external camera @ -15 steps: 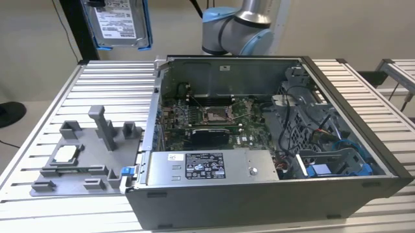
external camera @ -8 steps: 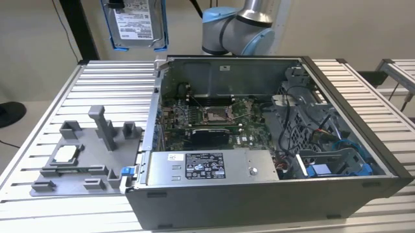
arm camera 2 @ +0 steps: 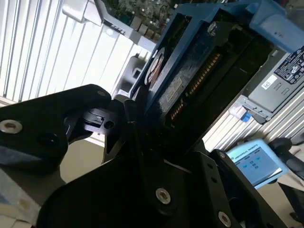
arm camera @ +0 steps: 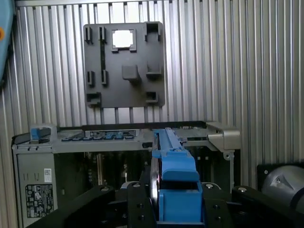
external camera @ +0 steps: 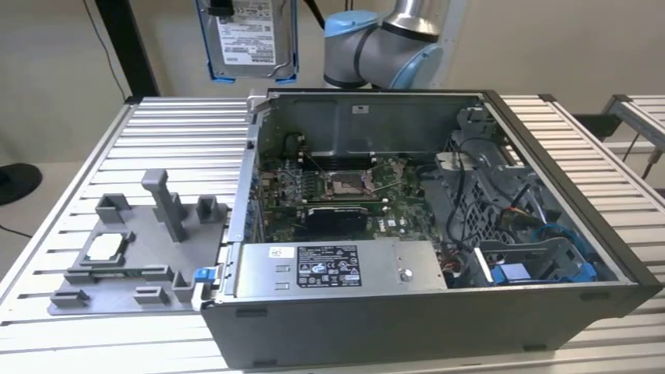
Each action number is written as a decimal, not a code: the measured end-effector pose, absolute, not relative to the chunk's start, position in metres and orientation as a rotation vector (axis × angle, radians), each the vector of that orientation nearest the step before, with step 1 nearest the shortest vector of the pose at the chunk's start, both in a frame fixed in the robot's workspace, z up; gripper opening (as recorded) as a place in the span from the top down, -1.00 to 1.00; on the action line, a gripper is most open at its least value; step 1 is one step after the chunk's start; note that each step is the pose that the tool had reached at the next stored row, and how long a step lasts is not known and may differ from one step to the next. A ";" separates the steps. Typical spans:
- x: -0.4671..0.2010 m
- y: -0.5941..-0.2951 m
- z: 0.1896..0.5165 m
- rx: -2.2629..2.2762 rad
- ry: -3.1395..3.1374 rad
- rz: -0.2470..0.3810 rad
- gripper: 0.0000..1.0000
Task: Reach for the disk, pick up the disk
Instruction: 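Pick up the disk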
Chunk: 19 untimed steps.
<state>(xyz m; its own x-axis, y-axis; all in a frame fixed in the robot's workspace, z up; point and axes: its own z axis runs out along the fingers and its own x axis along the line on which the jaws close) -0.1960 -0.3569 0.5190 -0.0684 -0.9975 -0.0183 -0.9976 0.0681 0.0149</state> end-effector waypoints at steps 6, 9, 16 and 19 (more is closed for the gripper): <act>-0.169 -0.357 0.517 -2.142 2.293 0.037 1.00; -0.155 -0.357 0.517 -2.142 2.293 0.037 1.00; -0.123 -0.357 0.515 -2.143 2.293 0.037 1.00; -0.110 -0.357 0.515 -2.143 2.293 0.037 1.00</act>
<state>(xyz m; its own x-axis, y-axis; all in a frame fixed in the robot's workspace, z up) -0.1095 -0.3569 0.5149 -0.0677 -0.9975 -0.0183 -0.9976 0.0675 0.0149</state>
